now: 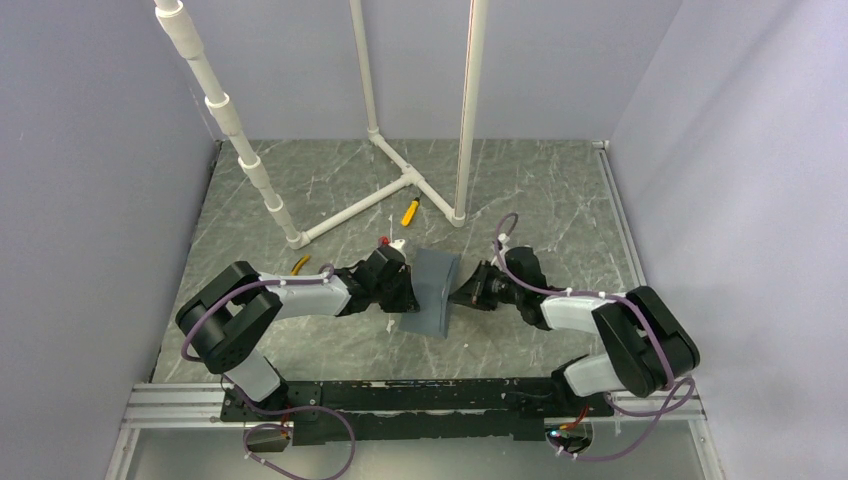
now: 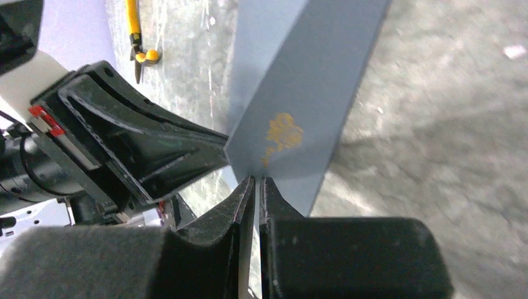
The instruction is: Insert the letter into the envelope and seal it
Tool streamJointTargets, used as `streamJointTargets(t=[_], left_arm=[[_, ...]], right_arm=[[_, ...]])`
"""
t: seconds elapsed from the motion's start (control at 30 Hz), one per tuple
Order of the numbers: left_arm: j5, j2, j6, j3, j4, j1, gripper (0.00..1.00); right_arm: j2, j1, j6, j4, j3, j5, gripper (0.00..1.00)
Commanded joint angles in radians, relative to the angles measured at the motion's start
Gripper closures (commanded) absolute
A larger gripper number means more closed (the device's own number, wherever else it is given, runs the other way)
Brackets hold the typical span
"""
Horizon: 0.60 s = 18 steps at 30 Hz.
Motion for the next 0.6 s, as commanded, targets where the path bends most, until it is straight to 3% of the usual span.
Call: streamJointTargets(t=[0.0, 0.57], left_arm=[[-0.012, 0.03, 0.008, 0.013, -0.025, -0.007, 0.97], [0.016, -0.014, 0.014, 0.028, -0.009, -0.005, 0.98]], right_arm=[[0.055, 0.033, -0.038, 0.054, 0.074, 0.056, 0.88], [0.22, 0.081, -0.046, 0.027, 0.152, 0.105, 0.89]])
